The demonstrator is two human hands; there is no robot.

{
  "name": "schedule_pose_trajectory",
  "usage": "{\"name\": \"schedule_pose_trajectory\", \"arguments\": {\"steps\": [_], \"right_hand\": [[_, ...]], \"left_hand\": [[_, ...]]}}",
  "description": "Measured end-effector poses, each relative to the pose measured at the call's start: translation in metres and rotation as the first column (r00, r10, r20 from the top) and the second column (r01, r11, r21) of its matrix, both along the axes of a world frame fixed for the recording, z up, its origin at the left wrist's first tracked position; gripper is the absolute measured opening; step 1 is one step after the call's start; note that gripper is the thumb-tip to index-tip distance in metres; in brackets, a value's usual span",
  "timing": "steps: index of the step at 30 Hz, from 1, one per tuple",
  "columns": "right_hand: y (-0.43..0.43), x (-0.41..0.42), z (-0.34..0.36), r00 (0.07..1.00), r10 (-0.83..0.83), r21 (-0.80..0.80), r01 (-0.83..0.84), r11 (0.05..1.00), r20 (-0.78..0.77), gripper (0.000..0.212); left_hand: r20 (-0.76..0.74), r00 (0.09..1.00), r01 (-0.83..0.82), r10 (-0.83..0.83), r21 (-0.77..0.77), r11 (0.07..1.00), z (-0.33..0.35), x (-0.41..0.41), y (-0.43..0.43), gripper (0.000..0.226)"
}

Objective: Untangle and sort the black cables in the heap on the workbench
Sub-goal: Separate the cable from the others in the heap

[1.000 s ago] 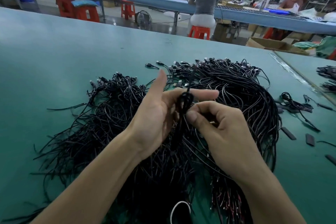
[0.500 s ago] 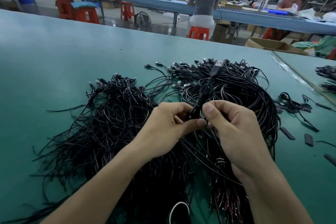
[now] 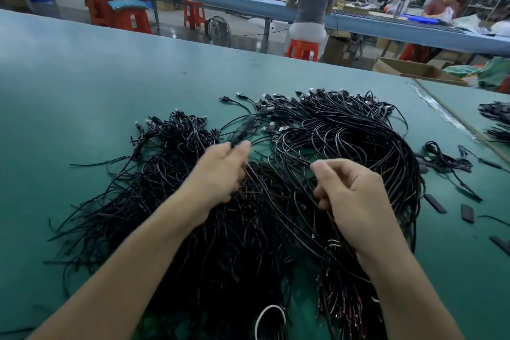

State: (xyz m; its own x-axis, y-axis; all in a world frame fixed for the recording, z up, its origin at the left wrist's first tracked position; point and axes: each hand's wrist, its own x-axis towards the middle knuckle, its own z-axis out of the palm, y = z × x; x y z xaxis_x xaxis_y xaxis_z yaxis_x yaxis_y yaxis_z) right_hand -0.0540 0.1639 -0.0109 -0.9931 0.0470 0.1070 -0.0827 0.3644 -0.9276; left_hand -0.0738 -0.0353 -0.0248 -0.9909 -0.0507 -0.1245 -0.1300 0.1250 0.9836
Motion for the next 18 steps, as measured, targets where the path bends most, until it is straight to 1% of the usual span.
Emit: {"name": "schedule_pose_trajectory", "arguments": {"steps": [2, 5, 7, 9, 10, 11, 12, 13, 14, 15, 16, 17, 18], "right_hand": [[0.002, 0.001, -0.003, 0.999, 0.034, 0.193, -0.029, 0.981, -0.024, 0.017], [-0.005, 0.005, -0.01, 0.993, 0.108, 0.407, -0.115, 0.906, 0.041, 0.019], [-0.011, 0.007, -0.016, 0.987, 0.142, 0.5, -0.16, 0.851, 0.073, 0.02], [-0.016, 0.009, -0.021, 0.982, 0.164, 0.539, -0.189, 0.821, 0.094, 0.019], [-0.018, 0.01, -0.022, 0.98, 0.173, 0.554, -0.197, 0.809, 0.095, 0.019], [-0.02, 0.01, -0.024, 0.979, 0.179, 0.568, -0.2, 0.798, 0.094, 0.019], [-0.02, 0.011, -0.024, 0.979, 0.181, 0.579, -0.202, 0.79, 0.095, 0.019], [-0.02, 0.012, -0.025, 0.977, 0.187, 0.589, -0.209, 0.781, 0.099, 0.019], [-0.02, 0.012, -0.025, 0.976, 0.195, 0.605, -0.214, 0.767, 0.098, 0.02], [-0.02, 0.013, -0.025, 0.975, 0.205, 0.628, -0.213, 0.749, 0.087, 0.021], [-0.02, 0.013, -0.024, 0.975, 0.211, 0.646, -0.202, 0.736, 0.064, 0.023], [-0.02, 0.012, -0.022, 0.977, 0.21, 0.645, -0.181, 0.742, 0.033, 0.025], [-0.02, 0.012, -0.019, 0.981, 0.196, 0.623, -0.155, 0.767, 0.002, 0.025]], "left_hand": [[0.092, 0.987, -0.141, 0.129, 0.138, 0.98, 0.0, -0.007, -0.015, 0.032], [0.193, 0.956, -0.263, 0.221, 0.229, 0.937, -0.002, -0.019, -0.031, 0.029], [0.227, 0.938, -0.318, 0.263, 0.254, 0.913, 0.0, -0.029, -0.039, 0.025], [0.238, 0.921, -0.372, 0.309, 0.292, 0.881, 0.003, -0.035, -0.043, 0.024], [0.239, 0.911, -0.397, 0.336, 0.284, 0.873, 0.004, -0.035, -0.044, 0.028], [0.224, 0.905, -0.41, 0.361, 0.238, 0.881, 0.004, -0.034, -0.043, 0.035], [0.182, 0.909, -0.402, 0.375, 0.147, 0.904, 0.003, -0.03, -0.042, 0.046], [0.113, 0.918, -0.384, 0.381, 0.008, 0.923, 0.001, -0.024, -0.04, 0.058], [0.025, 0.922, -0.377, 0.385, -0.158, 0.913, -0.002, -0.017, -0.038, 0.067], [-0.067, 0.922, -0.381, 0.381, -0.328, 0.864, -0.006, -0.01, -0.036, 0.072], [-0.152, 0.917, -0.394, 0.368, -0.482, 0.783, -0.009, -0.005, -0.035, 0.073], [-0.229, 0.907, -0.419, 0.354, -0.589, 0.691, -0.009, -0.001, -0.032, 0.072], [-0.304, 0.887, -0.46, 0.348, -0.649, 0.605, -0.008, 0.003, -0.03, 0.07]]}}
